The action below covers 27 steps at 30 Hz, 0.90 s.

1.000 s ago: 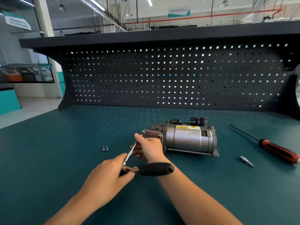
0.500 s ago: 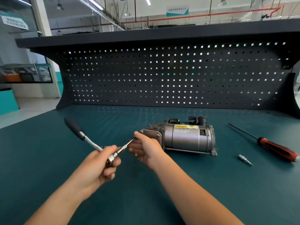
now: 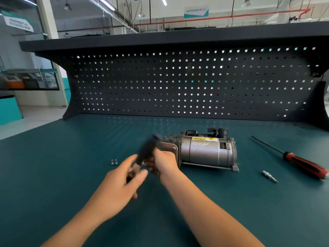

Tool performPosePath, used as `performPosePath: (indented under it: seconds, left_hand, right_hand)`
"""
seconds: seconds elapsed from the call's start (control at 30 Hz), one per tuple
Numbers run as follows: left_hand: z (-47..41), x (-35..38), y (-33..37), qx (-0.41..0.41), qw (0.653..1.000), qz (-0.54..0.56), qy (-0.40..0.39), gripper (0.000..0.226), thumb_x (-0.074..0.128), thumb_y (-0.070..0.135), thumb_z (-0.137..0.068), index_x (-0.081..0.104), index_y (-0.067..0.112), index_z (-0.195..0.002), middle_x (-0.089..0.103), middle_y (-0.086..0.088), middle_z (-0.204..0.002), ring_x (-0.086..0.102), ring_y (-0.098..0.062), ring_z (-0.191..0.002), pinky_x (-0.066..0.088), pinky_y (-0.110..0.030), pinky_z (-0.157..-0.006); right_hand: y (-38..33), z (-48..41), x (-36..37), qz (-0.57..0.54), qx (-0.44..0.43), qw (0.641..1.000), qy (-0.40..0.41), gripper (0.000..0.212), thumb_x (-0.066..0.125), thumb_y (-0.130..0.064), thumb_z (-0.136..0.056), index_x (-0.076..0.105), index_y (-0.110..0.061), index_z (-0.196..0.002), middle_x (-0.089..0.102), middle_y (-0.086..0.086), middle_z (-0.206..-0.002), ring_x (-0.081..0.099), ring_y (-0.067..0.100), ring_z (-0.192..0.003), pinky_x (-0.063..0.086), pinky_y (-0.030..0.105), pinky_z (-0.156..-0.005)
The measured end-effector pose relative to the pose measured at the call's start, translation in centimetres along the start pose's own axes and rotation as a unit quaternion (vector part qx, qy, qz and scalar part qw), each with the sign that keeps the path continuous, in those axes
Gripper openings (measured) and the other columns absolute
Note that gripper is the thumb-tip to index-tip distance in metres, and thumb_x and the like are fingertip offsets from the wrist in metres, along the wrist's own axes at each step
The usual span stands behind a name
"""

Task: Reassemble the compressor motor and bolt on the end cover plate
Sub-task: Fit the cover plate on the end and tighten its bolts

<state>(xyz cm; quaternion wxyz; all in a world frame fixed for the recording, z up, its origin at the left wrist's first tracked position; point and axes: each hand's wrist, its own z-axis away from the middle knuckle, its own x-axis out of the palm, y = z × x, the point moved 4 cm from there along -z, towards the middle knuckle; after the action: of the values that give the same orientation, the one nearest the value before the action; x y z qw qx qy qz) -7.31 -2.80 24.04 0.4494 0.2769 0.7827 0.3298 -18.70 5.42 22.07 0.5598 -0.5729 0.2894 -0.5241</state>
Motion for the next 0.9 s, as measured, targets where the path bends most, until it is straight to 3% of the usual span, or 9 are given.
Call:
performPosePath:
  seconds: [0.07, 0.17, 0.27, 0.4, 0.53, 0.6, 0.7, 0.77, 0.9]
  left_hand:
    - [0.1, 0.5, -0.8, -0.135, 0.963, 0.235, -0.001, 0.019, 0.047, 0.026, -0.096, 0.052, 0.023, -0.114, 0.074, 0.000, -0.081, 0.055, -0.012, -0.041, 0.044, -0.018, -0.042]
    - [0.5, 0.9, -0.8, -0.288, 0.799, 0.527, -0.032, 0.031, 0.043, 0.030, -0.096, 0.062, 0.006, -0.098, 0.072, -0.018, -0.090, 0.052, -0.009, -0.036, 0.047, -0.017, -0.037]
    - [0.4, 0.4, -0.9, -0.326, 0.730, 0.600, -0.020, 0.045, 0.045, 0.028, -0.095, 0.067, -0.001, -0.068, 0.071, -0.015, -0.078, 0.051, -0.005, -0.035, 0.049, -0.016, -0.038]
    - [-0.2, 0.1, -1.0, -0.283, 0.833, 0.475, -0.016, 0.016, 0.048, 0.019, -0.095, 0.058, 0.007, -0.091, 0.056, -0.002, -0.054, 0.035, -0.004, -0.031, 0.034, -0.014, -0.032]
    - [-1.2, -1.4, -0.3, -0.100, 0.992, 0.077, -0.016, 0.005, 0.051, 0.016, -0.094, 0.051, 0.020, -0.091, 0.058, 0.003, -0.056, 0.038, -0.005, -0.038, 0.032, -0.016, -0.040]
    - [-1.1, -1.5, 0.9, 0.016, 0.983, -0.180, -0.038, 0.009, 0.053, 0.029, -0.092, 0.045, 0.031, -0.092, 0.061, 0.007, -0.072, 0.052, -0.004, -0.057, 0.040, -0.017, -0.054]
    - [-0.3, -0.1, 1.5, 0.172, 0.859, -0.480, -0.048, 0.031, 0.055, 0.045, -0.089, 0.045, 0.029, -0.114, 0.063, 0.009, -0.094, 0.066, -0.015, -0.074, 0.048, -0.029, -0.059]
    - [-0.1, 0.2, 1.6, 0.169, 0.841, -0.512, -0.054, 0.038, 0.048, 0.050, -0.090, 0.042, 0.030, -0.121, 0.064, 0.010, -0.101, 0.067, -0.015, -0.081, 0.046, -0.030, -0.060]
    - [-0.3, -0.1, 0.7, 0.052, 0.972, -0.225, -0.054, 0.040, 0.023, 0.057, -0.090, 0.047, 0.027, -0.102, 0.065, 0.009, -0.074, 0.058, -0.005, -0.068, 0.047, -0.029, -0.070]
  right_hand:
    - [0.0, 0.2, 0.1, -0.002, 0.016, 1.000, -0.016, 0.025, 0.052, -0.027, -0.094, 0.055, -0.010, -0.076, 0.064, -0.003, -0.048, 0.057, 0.007, -0.039, 0.034, 0.014, -0.041]
    - [-0.2, 0.2, 0.2, -0.024, 0.039, 0.999, -0.028, 0.022, 0.051, -0.025, -0.095, 0.057, -0.007, -0.085, 0.065, 0.000, -0.050, 0.058, 0.008, -0.039, 0.037, 0.018, -0.045]
    - [-0.1, 0.2, 0.4, -0.019, 0.048, 0.998, -0.037, 0.022, 0.048, -0.027, -0.096, 0.056, -0.008, -0.089, 0.066, -0.002, -0.052, 0.058, 0.006, -0.039, 0.037, 0.015, -0.042]
    - [0.0, 0.2, 0.3, 0.002, 0.054, 0.997, -0.047, 0.028, 0.044, -0.031, -0.098, 0.057, -0.010, -0.085, 0.068, -0.003, -0.054, 0.063, 0.007, -0.045, 0.038, 0.014, -0.042]
    - [-0.1, 0.2, 0.0, 0.046, 0.034, 0.998, -0.037, 0.034, 0.042, -0.031, -0.098, 0.058, -0.009, -0.077, 0.064, -0.004, -0.047, 0.060, 0.007, -0.039, 0.038, 0.015, -0.041]
    - [-0.4, 0.2, -0.3, 0.034, 0.018, 0.999, -0.028, 0.030, 0.046, -0.027, -0.096, 0.058, -0.009, -0.074, 0.062, -0.004, -0.045, 0.059, 0.007, -0.039, 0.039, 0.015, -0.041]
    - [-0.4, 0.4, -0.6, 0.054, 0.002, 0.998, -0.023, 0.028, 0.056, -0.030, -0.091, 0.057, -0.011, -0.072, 0.062, -0.005, -0.046, 0.059, 0.006, -0.040, 0.037, 0.018, -0.046]
    - [-0.3, 0.5, -0.5, 0.075, -0.006, 0.997, -0.025, 0.031, 0.059, -0.033, -0.090, 0.056, -0.011, -0.068, 0.061, -0.005, -0.046, 0.059, 0.007, -0.040, 0.036, 0.017, -0.045]
    - [-0.3, 0.5, -0.1, 0.063, -0.003, 0.998, -0.030, 0.030, 0.055, -0.026, -0.093, 0.054, -0.011, -0.067, 0.061, -0.003, -0.050, 0.057, 0.009, -0.043, 0.040, 0.019, -0.051]
